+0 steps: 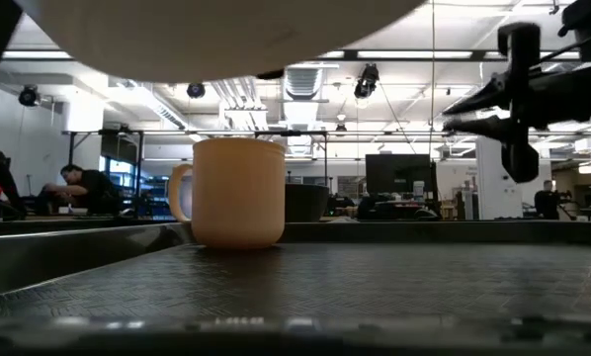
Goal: Set up tray
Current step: Put the white plate on the black tray
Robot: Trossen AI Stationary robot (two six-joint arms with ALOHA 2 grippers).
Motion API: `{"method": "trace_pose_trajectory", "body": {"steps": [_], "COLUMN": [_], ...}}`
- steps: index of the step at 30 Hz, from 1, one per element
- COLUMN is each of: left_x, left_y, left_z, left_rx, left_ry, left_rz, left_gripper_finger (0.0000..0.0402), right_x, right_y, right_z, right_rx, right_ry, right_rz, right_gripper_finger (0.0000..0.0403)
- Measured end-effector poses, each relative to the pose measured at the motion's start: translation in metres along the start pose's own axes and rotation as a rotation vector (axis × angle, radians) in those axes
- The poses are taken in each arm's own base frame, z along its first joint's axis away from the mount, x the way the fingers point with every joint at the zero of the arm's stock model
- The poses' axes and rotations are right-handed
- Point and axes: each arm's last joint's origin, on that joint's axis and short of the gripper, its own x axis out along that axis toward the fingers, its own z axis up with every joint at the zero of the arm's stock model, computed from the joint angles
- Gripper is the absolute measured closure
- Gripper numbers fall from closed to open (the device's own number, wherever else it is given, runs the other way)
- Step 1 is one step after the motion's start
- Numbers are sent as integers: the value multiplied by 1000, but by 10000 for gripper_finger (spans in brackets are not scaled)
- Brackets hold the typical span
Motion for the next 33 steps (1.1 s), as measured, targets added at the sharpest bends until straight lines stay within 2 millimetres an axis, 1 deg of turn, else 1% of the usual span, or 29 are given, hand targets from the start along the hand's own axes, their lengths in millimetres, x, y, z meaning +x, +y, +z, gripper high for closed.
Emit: {"method": "trace_pose_trajectory", "body": {"steps": [3, 6, 8, 10, 14, 16, 18, 20, 23, 25, 29, 33], "left_x": [13, 25, 29, 35, 46, 50, 53, 55, 58, 59, 63, 77], "left_y": [4, 6, 7, 9, 15, 16, 13, 7, -5, -9, -6, -3], "left_z": [23, 47, 59, 59, 49, 45, 44, 47, 54, 56, 60, 66], "left_rx": [94, 185, 232, 238, 125, 97, 102, 142, 247, 307, 381, 432], "left_ry": [55, 33, 23, 5, 43, 66, 72, 43, -26, -50, -106, -182], "left_rz": [0, -3, -4, -24, -69, -71, -67, -71, -84, -85, -76, -82], "left_gripper_finger": [401, 401, 402, 401, 402, 402, 402, 402, 402, 402, 401, 401], "right_x": [-2, -5, -6, -7, -8, -8, -8, -8, -7, -7, -7, -7], "right_y": [8, 14, 15, 16, 17, 16, 15, 13, 11, 8, 5, 4], "right_z": [3, 6, 8, 9, 10, 9, 9, 8, 6, 5, 3, 2], "right_rx": [-6, -11, -7, -3, -1, -4, -8, -19, -5, 1, 18, 47], "right_ry": [-11, -37, -46, -50, -44, -39, -33, -22, -4, 9, 27, 35], "right_rz": [84, 135, 149, 157, 171, 167, 158, 139, 113, 92, 61, 45], "right_gripper_finger": [335, 335, 335, 335, 335, 335, 335, 335, 335, 335, 335, 335]}}
